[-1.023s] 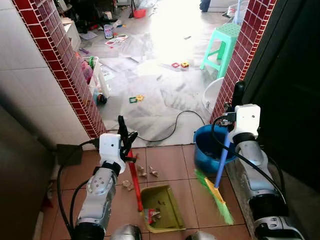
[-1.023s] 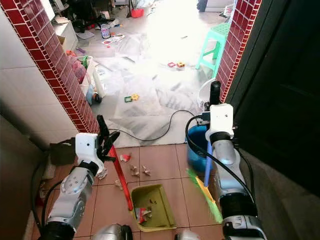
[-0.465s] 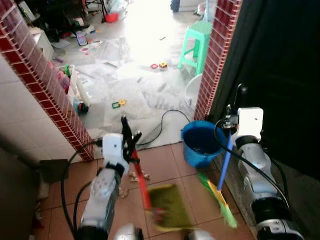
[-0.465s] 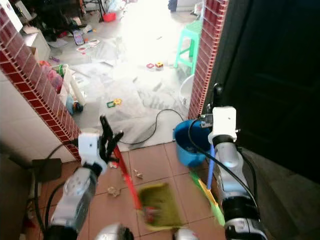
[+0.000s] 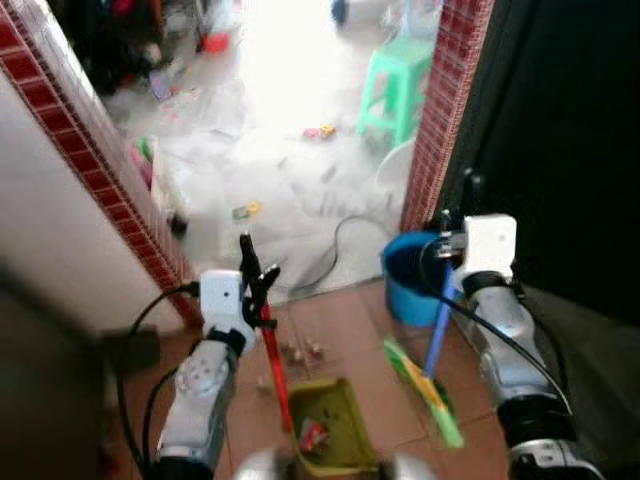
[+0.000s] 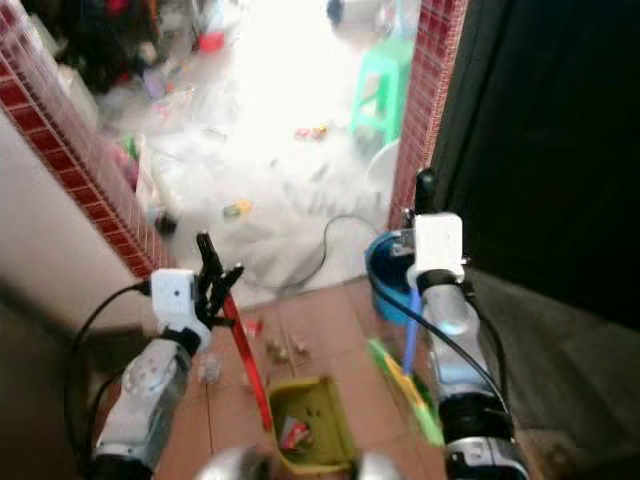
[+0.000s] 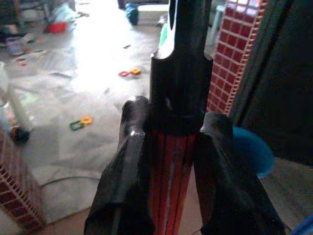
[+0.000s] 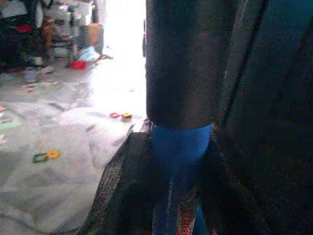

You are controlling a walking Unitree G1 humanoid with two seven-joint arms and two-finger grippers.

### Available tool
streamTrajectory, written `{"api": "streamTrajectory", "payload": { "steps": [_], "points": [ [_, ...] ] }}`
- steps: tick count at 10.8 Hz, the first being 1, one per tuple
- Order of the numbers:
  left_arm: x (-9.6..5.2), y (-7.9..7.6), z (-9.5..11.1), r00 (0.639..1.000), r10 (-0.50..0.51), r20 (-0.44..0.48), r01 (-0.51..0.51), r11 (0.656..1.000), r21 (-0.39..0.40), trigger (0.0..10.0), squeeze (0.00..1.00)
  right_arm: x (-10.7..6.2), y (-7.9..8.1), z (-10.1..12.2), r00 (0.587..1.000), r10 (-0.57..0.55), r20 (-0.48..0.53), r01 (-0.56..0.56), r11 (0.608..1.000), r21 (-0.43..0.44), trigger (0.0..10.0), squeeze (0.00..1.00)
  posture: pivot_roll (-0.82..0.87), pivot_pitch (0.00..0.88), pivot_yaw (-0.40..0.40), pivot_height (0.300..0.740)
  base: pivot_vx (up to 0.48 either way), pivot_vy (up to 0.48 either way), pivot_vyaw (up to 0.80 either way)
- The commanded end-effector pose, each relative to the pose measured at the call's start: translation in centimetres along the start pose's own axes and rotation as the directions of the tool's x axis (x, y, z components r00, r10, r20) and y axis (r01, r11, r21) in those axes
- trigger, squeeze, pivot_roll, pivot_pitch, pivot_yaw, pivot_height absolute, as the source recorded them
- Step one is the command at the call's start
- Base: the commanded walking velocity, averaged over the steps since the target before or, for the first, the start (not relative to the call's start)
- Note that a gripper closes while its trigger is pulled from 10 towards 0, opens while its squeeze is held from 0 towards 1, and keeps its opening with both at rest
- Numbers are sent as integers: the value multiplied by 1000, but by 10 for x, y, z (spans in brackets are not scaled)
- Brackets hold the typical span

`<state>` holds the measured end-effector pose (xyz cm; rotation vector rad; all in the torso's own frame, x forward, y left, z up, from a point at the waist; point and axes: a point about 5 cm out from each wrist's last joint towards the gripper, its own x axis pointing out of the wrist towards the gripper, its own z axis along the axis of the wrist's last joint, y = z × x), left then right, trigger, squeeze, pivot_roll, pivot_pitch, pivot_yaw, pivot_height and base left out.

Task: Sweep floor

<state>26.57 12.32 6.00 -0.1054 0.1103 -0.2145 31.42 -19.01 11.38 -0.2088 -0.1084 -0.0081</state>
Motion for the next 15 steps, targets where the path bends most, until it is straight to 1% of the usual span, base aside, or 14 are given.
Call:
{"api": "streamTrajectory", "payload": {
  "steps": [1, 2, 3, 4, 5, 7, 8, 9, 10, 11, 12, 13, 14, 15],
  "points": [
    [5, 4, 15, 999, 9, 50, -9, 1000, 5, 10000, 0, 8, 3, 13, 999, 9, 46, -9, 1000, -5, 10000, 0, -92, 0, 67, 740, 0, 0, 0],
    [7, 3, 19, 998, 15, 63, -14, 1000, -17, 10000, 0, 8, 3, 13, 999, 14, 45, -13, 1000, -11, 10000, 0, -90, 0, 60, 740, 0, 0, 0],
    [7, 1, 18, 998, 18, 64, -17, 999, -28, 10000, 0, 7, 5, 12, 999, 25, 34, -25, 1000, -14, 10000, 0, -94, 0, 57, 740, 0, 0, 0],
    [7, -2, 19, 997, 22, 79, -20, 1000, -23, 10000, 0, 6, 8, 11, 999, 37, 31, -37, 999, -15, 10000, 0, -99, 0, 55, 740, 0, 0, 0],
    [8, -1, 21, 996, 28, 85, -26, 999, -31, 10000, 0, 5, 9, 11, 999, 38, 32, -37, 999, -14, 10000, 0, -100, 0, 58, 740, 0, 0, 0],
    [9, 1, 35, 991, 16, 131, -2, 995, -101, 10000, 0, 1, 7, 10, 999, 17, 32, -16, 1000, -22, 10000, 0, -101, 0, 62, 740, 0, 0, 0],
    [12, 2, 62, 976, 20, 217, 3, 994, -105, 10000, 0, -3, -3, 2, 1000, -17, 4, 18, 996, -82, 10000, 0, -106, 0, 66, 740, 0, 0, 0],
    [11, 7, 81, 962, 40, 269, -9, 993, -118, 10000, 0, -6, -16, -5, 997, -73, -25, 70, 992, -107, 10000, 0, -105, 0, 67, 740, 0, 0, 0],
    [9, 12, 96, 949, 43, 313, -6, 993, -120, 10000, 0, -7, -25, -7, 993, -115, -36, 109, 986, -126, 10000, 0, -102, 0, 65, 740, 0, 0, 0],
    [11, 14, 109, 937, 41, 346, 1, 993, -120, 10000, 0, -5, -25, -7, 992, -120, -44, 114, 987, -115, 10000, 0, -98, 0, 66, 740, 0, 0, -800],
    [13, 12, 118, 928, 34, 371, 15, 992, -129, 10000, 0, -3, -21, -5, 993, -111, -38, 106, 988, -108, 10000, 0, -97, 0, 66, 740, 262, 0, -800],
    [15, 9, 128, 915, 34, 401, 27, 989, -145, 10000, 0, -2, -17, -4, 994, -100, -33, 96, 990, -99, 10000, 0, -98, 0, 66, 740, 356, 0, -800],
    [14, 3, 144, 897, 19, 443, 57, 986, -159, 10000, 0, -2, -14, -3, 995, -92, -27, 89, 992, -90, 10000, 0, -99, 0, 67, 740, 292, 0, -800],
    [13, 2, 152, 889, 22, 458, 74, 979, -190, 10000, 0, -3, -13, -4, 996, -87, -31, 84, 992, -89, 10000, 0, -99, 0, 68, 740, 304, 0, -406]
  ]
}}
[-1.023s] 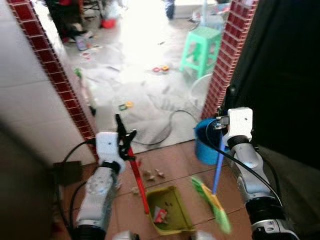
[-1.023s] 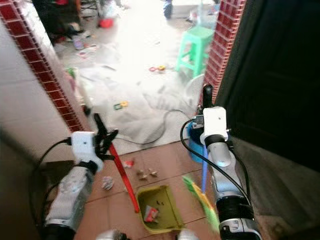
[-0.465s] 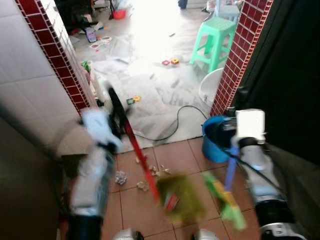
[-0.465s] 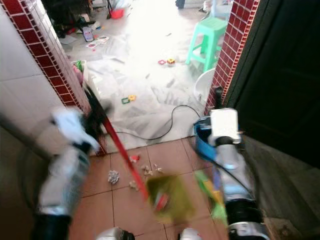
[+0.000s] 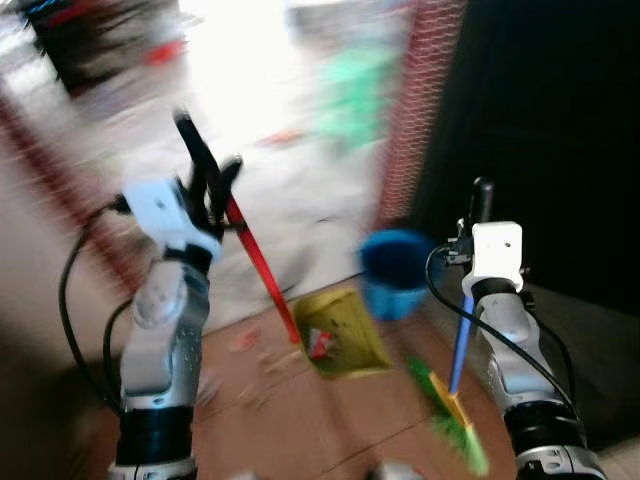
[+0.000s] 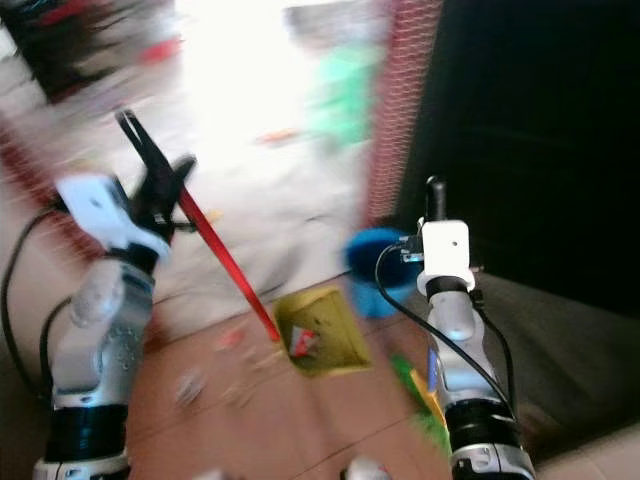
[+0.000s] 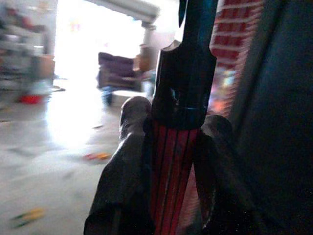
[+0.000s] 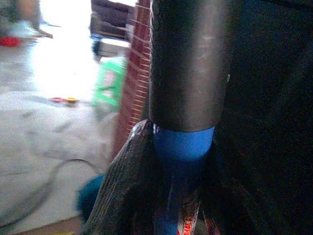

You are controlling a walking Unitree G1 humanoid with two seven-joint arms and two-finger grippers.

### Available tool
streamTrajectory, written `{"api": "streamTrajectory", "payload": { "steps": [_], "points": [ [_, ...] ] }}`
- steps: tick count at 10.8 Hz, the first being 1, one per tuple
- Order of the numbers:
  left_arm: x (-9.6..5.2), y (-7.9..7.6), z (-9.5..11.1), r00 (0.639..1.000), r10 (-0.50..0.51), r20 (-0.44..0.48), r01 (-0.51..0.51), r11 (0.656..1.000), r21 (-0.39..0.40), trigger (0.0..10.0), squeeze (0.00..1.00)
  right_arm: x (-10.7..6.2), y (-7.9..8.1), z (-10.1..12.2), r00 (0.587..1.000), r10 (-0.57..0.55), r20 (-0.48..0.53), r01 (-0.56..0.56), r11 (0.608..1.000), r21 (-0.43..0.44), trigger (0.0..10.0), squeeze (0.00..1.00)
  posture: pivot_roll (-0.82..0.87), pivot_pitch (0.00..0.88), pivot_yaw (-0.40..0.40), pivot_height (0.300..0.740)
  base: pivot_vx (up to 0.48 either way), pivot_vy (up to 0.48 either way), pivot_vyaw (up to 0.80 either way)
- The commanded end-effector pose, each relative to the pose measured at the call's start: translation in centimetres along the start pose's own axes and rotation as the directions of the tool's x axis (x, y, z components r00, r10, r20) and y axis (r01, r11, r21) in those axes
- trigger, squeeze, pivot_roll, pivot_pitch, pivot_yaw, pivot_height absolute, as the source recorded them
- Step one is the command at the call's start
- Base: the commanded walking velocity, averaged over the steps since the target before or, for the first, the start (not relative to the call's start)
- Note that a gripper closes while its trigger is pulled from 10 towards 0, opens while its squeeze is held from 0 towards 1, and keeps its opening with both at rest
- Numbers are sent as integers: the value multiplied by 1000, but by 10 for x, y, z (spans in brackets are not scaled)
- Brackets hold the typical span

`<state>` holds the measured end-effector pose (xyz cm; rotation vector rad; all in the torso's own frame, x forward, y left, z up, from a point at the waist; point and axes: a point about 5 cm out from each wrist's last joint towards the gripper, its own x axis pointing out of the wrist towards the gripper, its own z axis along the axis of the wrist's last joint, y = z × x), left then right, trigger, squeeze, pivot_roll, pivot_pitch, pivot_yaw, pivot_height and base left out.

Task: Sweep floor

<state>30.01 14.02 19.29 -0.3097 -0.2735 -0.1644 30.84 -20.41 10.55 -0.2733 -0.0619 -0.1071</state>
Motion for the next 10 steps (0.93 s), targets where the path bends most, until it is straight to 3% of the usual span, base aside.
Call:
{"api": "streamTrajectory", "payload": {
  "steps": [1, 5, 10],
  "points": [
    [4, -9, 17, 997, -28, 78, 31, 998, -49, 10000, 0, 3, 0, 6, 1000, 8, 20, -8, 1000, -15, 10000, 0, -100, 0, 68, 740, 307, 0, 0],
    [12, -10, 27, 994, 1, 107, 9, 996, -93, 10000, 0, 3, 6, 10, 998, 49, 42, -49, 999, -18, 10000, 0, -106, 0, 69, 740, 478, 0, 0],
    [23, -10, 40, 985, 56, 165, -42, 995, -89, 10000, 0, 3, 10, 10, 996, 74, 46, -73, 997, -20, 10000, 0, -109, 0, 70, 740, 472, 0, 0]
  ]
}}
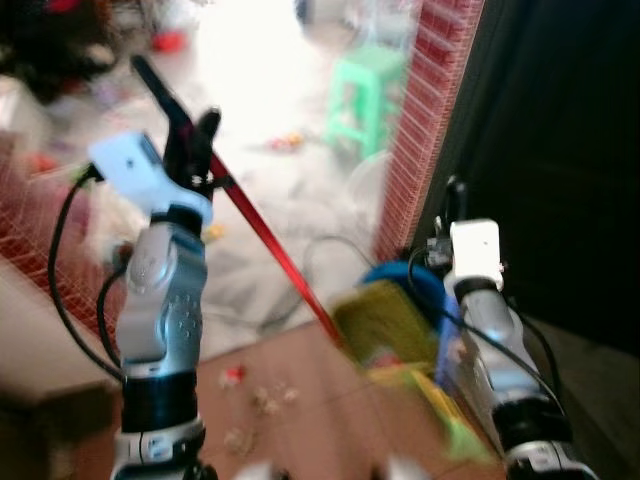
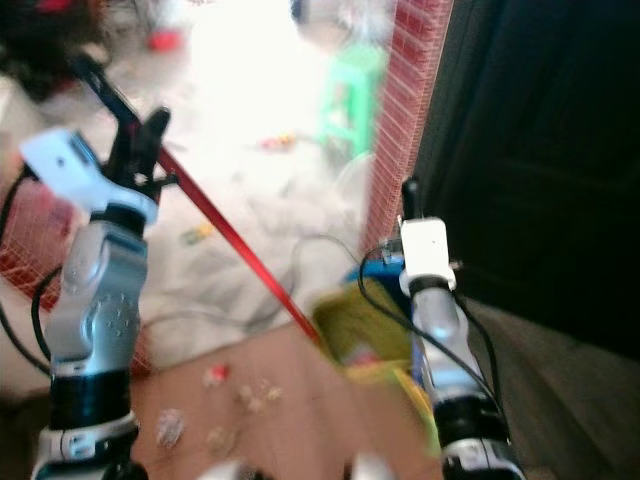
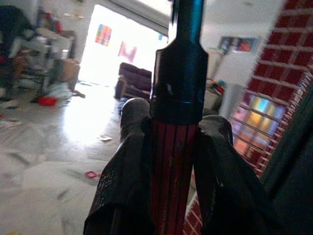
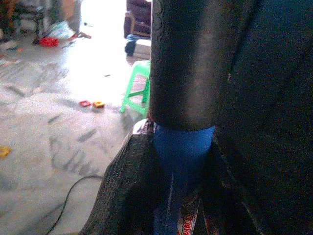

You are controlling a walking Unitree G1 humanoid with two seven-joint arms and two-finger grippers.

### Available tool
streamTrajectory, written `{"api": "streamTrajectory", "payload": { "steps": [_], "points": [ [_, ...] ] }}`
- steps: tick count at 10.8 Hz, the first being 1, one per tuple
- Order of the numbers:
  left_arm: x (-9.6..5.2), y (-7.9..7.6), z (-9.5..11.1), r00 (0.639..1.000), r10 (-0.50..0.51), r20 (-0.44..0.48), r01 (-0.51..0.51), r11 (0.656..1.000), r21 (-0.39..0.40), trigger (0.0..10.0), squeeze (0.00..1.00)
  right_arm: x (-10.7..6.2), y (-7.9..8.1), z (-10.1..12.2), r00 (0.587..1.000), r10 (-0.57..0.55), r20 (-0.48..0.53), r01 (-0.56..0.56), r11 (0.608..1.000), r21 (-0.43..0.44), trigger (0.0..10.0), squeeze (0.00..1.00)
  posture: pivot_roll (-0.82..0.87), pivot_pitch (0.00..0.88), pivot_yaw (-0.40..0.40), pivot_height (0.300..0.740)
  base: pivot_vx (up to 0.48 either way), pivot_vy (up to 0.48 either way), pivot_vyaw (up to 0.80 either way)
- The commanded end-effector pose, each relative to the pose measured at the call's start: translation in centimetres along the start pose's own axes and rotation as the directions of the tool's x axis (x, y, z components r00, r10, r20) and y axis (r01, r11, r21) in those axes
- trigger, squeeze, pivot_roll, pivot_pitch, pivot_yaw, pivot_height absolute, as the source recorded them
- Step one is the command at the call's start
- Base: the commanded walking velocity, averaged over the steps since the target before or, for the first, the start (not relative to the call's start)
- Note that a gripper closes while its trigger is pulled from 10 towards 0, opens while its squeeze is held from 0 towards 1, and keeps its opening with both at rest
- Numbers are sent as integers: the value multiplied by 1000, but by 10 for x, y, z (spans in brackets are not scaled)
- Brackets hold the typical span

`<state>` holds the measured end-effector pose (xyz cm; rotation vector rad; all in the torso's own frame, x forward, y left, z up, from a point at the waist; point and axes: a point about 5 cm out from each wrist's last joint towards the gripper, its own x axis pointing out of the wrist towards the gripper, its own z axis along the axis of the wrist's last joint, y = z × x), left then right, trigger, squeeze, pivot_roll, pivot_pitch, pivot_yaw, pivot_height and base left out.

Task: Sweep floor

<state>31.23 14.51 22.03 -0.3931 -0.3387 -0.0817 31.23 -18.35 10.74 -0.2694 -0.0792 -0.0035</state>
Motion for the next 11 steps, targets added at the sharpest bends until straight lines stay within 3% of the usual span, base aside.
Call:
{"api": "streamTrajectory", "payload": {
  "steps": [1, 4, 6, 8, 11],
  "points": [
    [6, -11, 16, 996, -28, 88, 29, 999, -17, 10000, 0, 1, -9, 3, 1000, -22, 16, 22, 999, -29, 10000, 0, -111, 0, 71, 740, 472, 0, 0],
    [10, -5, 20, 992, 22, 122, -27, 999, 32, 10000, 0, 1, -7, 4, 1000, -11, 18, 11, 1000, -29, 10000, 0, -111, 0, 73, 740, 472, 0, 0],
    [11, -8, 20, 992, 6, 128, -16, 997, 79, 10000, 0, 0, -3, 2, 1000, 19, 9, -19, 1000, -13, 10000, 0, -112, 0, 72, 740, 169, 0, 0],
    [11, -21, 17, 990, -77, 122, 61, 989, 133, 10000, 0, -1, 4, 2, 999, 51, 5, -51, 999, 0, 10000, 0, -111, 0, 71, 740, 0, 0, 0],
    [4, -47, -2, 961, -261, 89, 231, 938, 258, 10000, 0, 0, 7, 2, 997, 74, 6, -74, 997, 3, 10000, 0, -114, 0, 71, 740, 0, 0, 0]
  ]
}}
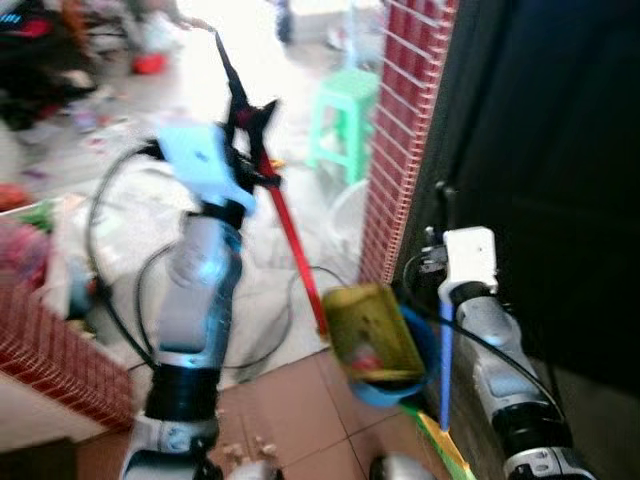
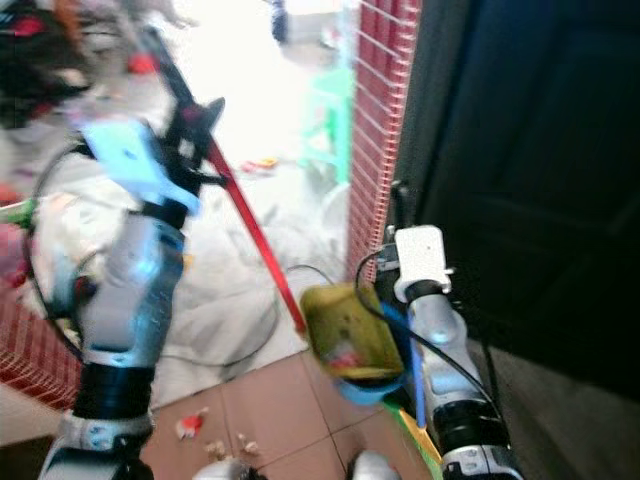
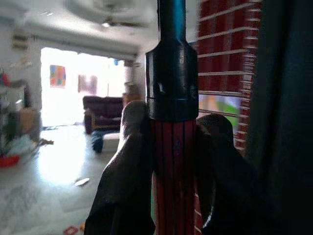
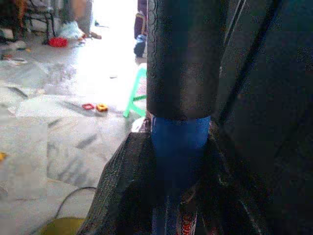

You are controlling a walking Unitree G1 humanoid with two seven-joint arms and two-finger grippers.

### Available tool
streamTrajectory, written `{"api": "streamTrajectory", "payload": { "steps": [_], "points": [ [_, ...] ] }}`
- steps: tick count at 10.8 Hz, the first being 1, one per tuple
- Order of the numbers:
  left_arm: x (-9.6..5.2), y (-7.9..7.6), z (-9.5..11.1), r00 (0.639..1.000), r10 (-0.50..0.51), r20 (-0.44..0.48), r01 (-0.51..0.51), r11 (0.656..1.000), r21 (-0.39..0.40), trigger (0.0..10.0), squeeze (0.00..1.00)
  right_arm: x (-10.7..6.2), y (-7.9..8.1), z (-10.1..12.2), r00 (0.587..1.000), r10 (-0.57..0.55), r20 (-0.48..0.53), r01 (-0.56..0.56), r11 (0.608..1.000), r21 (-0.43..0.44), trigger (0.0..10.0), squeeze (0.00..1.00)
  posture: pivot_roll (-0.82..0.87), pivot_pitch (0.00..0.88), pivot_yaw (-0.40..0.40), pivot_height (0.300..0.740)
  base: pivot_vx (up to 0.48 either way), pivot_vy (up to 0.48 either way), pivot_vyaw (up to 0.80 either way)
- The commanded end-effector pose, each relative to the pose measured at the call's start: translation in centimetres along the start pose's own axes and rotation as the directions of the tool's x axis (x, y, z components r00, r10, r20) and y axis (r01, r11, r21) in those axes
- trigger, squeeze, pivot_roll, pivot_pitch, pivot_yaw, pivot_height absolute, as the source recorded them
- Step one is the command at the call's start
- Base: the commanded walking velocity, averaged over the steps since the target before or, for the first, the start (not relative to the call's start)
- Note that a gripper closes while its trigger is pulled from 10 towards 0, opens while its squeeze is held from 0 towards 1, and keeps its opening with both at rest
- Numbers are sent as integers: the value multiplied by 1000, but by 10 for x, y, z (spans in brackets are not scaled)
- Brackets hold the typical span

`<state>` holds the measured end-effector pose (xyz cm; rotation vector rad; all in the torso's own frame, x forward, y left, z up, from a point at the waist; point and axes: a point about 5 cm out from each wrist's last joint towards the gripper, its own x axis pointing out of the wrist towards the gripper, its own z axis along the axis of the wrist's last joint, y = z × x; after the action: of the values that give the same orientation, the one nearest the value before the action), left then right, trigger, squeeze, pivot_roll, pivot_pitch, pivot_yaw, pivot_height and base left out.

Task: Sweep floor

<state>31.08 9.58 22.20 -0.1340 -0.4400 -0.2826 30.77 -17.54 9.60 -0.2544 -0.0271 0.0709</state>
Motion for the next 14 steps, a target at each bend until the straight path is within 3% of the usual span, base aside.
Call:
{"api": "streamTrajectory", "payload": {
  "steps": [1, 2, 4, 5, 6, 7, 8, 9, 10, 12, 14],
  "points": [
    [2, -16, 7, 992, -109, 65, 105, 992, 64, 10000, 0, 5, -4, 11, 999, -3, 46, 4, 1000, -16, 10000, 0, -116, 0, 71, 740, 0, 0, 0],
    [-1, -37, 5, 962, -265, 72, 258, 961, 101, 10000, 0, 5, -4, 12, 999, -1, 48, 2, 1000, -17, 10000, 0, -116, 0, 70, 740, 0, 0, 0],
    [-9, -73, 0, 848, -526, 58, 501, 833, 234, 10000, 0, 6, -1, 13, 999, 5, 53, -5, 1000, -18, 10000, 0, -114, 0, 71, 740, 0, 0, 0],
    [-13, -82, -2, 801, -597, 54, 566, 783, 257, 10000, 0, 7, -1, 13, 998, 7, 55, -6, 1000, -17, 10000, 0, -113, 0, 70, 740, 0, 0, 0],
    [-17, -92, -5, 736, -676, 36, 638, 711, 295, 10000, 0, 8, 0, 14, 998, 8, 59, -7, 1000, -17, 10000, 0, -110, 0, 67, 740, 0, 0, 0],
    [-22, -101, -7, 651, -759, -4, 715, 611, 340, 10000, 0, 9, 1, 14, 998, 15, 61, -14, 1000, -20, 10000, 0, -107, 0, 66, 740, 0, 0, 0],
    [-22, -103, -8, 634, -774, -15, 729, 590, 348, 10000, 0, 9, 1, 14, 998, 16, 62, -15, 1000, -20, 10000, 0, -107, 0, 66, 740, 0, 0, 0],
    [-21, -106, -7, 589, -807, -42, 758, 533, 378, 10000, 0, 10, 2, 15, 998, 18, 64, -17, 1000, -21, 10000, 0, -107, 0, 68, 740, 0, 0, 0],
    [-18, -110, -7, 536, -838, -104, 776, 441, 451, 10000, 0, 10, 3, 15, 998, 17, 67, -16, 1000, -20, 10000, 0, -108, 0, 70, 740, 0, 0, 0],
    [-4, -109, 7, 596, -803, -28, 728, 524, 441, 10000, 0, 9, 5, 13, 998, 22, 66, -21, 1000, -20, 10000, 0, -106, 0, 67, 740, 0, 0, 0],
    [-1, -104, 6, 640, -769, -9, 704, 581, 409, 10000, 0, 10, 5, 14, 997, 25, 69, -24, 1000, -20, 10000, 0, -109, 0, 68, 740, 0, 0, 0]
  ]
}}
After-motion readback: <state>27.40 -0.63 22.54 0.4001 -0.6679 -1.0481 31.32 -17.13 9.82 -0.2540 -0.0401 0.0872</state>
